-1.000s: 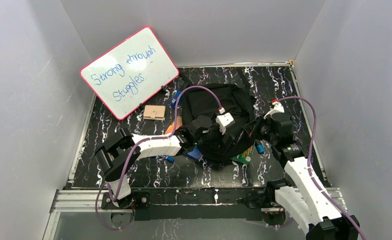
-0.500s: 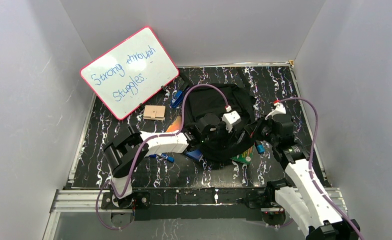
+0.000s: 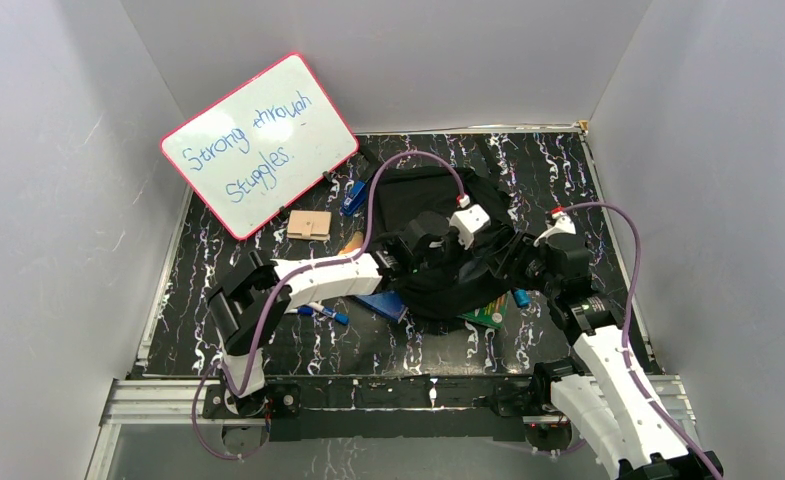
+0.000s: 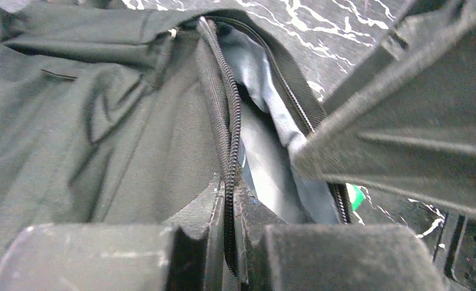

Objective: Pack the student bag
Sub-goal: Unzip the student bag at the center of the board.

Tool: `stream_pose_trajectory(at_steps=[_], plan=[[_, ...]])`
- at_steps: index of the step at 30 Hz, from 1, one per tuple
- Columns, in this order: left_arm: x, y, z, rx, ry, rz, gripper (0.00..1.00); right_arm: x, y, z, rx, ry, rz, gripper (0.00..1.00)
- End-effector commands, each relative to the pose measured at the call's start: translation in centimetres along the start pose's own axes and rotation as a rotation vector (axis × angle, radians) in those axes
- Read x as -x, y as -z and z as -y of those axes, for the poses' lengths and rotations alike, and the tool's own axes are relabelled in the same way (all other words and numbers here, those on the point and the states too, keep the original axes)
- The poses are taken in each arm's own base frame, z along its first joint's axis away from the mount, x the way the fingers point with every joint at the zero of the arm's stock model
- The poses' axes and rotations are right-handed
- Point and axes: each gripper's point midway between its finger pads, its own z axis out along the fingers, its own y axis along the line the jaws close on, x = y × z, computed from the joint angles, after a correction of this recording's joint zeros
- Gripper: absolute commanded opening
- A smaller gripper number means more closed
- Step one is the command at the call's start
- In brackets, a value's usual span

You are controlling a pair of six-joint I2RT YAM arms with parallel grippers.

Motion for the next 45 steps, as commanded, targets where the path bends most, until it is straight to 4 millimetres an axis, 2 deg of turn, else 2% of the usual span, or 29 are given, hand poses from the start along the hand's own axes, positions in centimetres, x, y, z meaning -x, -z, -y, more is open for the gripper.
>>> stream_pose_trajectory(at_steps=[1, 6, 9, 13, 16, 19, 22, 26, 33, 39, 43, 45], plan=[[3.9, 0.9, -3.0, 0.109, -0.029, 0.068, 0.0, -0.2, 0.7, -1.0, 0.017, -0.068, -0.035, 0.59], [5.5, 1.5, -4.2, 0.134, -0.082, 0.081, 0.0, -2.1, 0.5, 0.0, -0.038, -0.152, -0.121, 0.56], [6.6, 2.0, -5.0, 0.157, -0.114, 0.088, 0.0, -2.3, 0.3, 0.2, -0.055, -0.175, -0.126, 0.41], [8.6, 3.2, -6.7, 0.225, -0.171, 0.1, 0.0, -0.7, 0.2, 0.8, -0.107, -0.159, -0.062, 0.11], [10.6, 4.7, -8.5, 0.283, -0.176, 0.113, 0.0, 2.5, 0.5, 1.1, -0.162, -0.106, 0.037, 0.0], [12.9, 6.2, -10.2, 0.322, -0.157, 0.123, 0.0, 6.2, 0.9, 0.3, -0.184, -0.034, 0.128, 0.0], [15.1, 7.8, -11.7, 0.367, -0.153, 0.142, 0.0, 9.1, 0.5, -0.5, -0.193, 0.032, 0.179, 0.0], [16.7, 9.7, -13.6, 0.426, -0.156, 0.134, 0.0, 12.3, -0.8, -0.9, -0.227, 0.105, 0.233, 0.0], [18.3, 12.2, -17.3, 0.516, -0.14, 0.121, 0.0, 17.7, -3.8, -1.5, -0.251, 0.2, 0.322, 0.0], [18.2, 14.4, -20.7, 0.598, -0.119, 0.098, 0.0, 20.9, -7.4, 0.4, -0.284, 0.247, 0.339, 0.0], [16.1, 14.9, -23.5, 0.634, -0.057, 0.072, 0.0, 22.1, -10.2, 0.5, -0.19, 0.28, 0.335, 0.0], [14.7, 14.3, -24.6, 0.62, -0.006, 0.071, 0.0, 22.5, -11.7, 0.1, -0.13, 0.311, 0.325, 0.04]])
